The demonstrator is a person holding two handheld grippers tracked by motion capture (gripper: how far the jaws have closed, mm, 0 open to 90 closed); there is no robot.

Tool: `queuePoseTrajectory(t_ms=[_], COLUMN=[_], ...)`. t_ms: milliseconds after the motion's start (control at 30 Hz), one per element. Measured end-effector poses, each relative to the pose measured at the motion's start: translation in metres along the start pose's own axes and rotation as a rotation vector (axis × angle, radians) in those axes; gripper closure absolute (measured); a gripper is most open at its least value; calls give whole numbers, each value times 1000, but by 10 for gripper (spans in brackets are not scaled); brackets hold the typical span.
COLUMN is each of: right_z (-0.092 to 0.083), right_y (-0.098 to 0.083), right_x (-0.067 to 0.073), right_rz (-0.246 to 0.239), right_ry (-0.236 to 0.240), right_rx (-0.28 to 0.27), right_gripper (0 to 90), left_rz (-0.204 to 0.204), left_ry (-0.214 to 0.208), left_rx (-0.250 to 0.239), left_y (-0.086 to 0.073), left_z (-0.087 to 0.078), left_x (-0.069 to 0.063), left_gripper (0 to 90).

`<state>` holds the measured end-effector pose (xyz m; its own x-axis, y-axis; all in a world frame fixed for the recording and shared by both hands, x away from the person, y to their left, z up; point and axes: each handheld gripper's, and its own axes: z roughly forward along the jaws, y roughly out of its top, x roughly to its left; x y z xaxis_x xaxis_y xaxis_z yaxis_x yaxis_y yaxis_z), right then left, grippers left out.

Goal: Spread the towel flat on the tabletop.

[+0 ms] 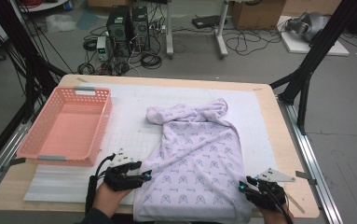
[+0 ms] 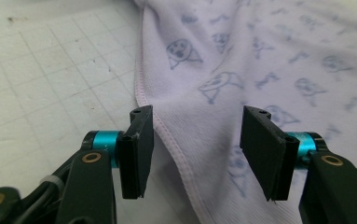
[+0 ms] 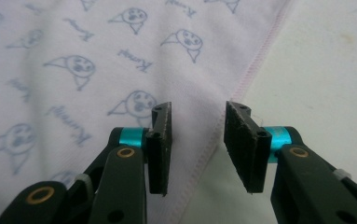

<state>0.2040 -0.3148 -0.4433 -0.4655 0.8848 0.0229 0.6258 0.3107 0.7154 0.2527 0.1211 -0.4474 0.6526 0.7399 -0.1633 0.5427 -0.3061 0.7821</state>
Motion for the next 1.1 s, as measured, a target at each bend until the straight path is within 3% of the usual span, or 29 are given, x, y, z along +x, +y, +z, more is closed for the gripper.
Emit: queuePoseTrajectory(t_ms=[67,100,133,167,200,367,667,733,767,867,933,967,1033,1100], right_z=[2,2,1,0,-2,-18,-52,-57,-58,-57,-49,-41,-25,-1], right_y=[0,0,-1,-1,-1,-13,-40,-40,-38,-23,-10,-1,10,23], right_x=[-1,-2,-2,-1,-1,4,19,20,21,20,17,15,10,3], right_rz=[17,15,19,16,9,-24,-67,-71,-80,-56,-40,-37,-27,-13], right_ry=[13,21,53,51,57,109,230,271,276,253,200,150,98,40], right_rx=[-12,-14,-11,-8,2,34,125,130,120,33,-26,-60,-80,-71], right_gripper=[698,810,835,846,852,853,852,832,791,639,576,578,586,598], left_rz=[57,93,88,88,103,95,156,141,129,63,14,2,-44,-58], left_ry=[40,57,13,11,12,-48,-143,-163,-159,-127,-105,-98,-87,-83], left_rx=[-2,-7,1,5,13,20,55,38,15,-74,-128,-140,-150,-143], left_y=[-3,-4,-5,-7,-9,-23,-46,-47,-45,-33,-22,-19,-9,-1], left_z=[3,2,0,-3,-6,-29,-66,-70,-71,-70,-64,-61,-49,-38], left_x=[-3,-4,-3,-4,-6,-13,-37,-37,-35,-21,-7,-2,12,18], left_gripper=[535,637,745,848,853,856,849,808,718,498,474,474,472,470])
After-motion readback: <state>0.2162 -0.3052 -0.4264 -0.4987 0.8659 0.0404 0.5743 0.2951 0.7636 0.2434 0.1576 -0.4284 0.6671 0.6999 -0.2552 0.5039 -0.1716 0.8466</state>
